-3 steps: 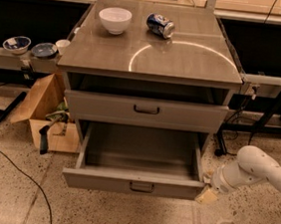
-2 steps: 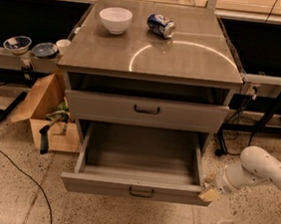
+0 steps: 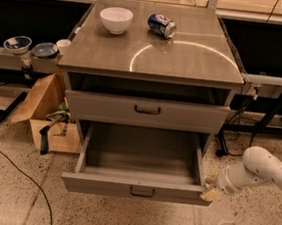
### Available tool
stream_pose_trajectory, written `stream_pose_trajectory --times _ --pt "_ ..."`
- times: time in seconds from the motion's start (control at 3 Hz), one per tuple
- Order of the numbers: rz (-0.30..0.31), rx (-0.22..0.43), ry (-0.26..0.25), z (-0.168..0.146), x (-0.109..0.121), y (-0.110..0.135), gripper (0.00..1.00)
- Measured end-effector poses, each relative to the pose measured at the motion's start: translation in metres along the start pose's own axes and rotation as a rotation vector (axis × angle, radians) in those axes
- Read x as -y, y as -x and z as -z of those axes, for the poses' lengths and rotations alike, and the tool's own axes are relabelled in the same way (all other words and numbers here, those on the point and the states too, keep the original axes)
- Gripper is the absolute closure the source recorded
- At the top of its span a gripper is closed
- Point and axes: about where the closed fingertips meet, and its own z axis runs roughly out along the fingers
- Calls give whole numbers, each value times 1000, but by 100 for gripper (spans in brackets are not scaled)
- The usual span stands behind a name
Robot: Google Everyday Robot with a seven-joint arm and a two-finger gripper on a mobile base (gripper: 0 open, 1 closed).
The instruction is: Open middle drawer
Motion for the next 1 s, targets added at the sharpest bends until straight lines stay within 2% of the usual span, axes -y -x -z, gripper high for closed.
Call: stream_pose_trajectory --times 0.33,1.0 --pt "-6 -23 -6 14 -23 -5 100" --pt "-5 -26 -18 25 -37 -9 100"
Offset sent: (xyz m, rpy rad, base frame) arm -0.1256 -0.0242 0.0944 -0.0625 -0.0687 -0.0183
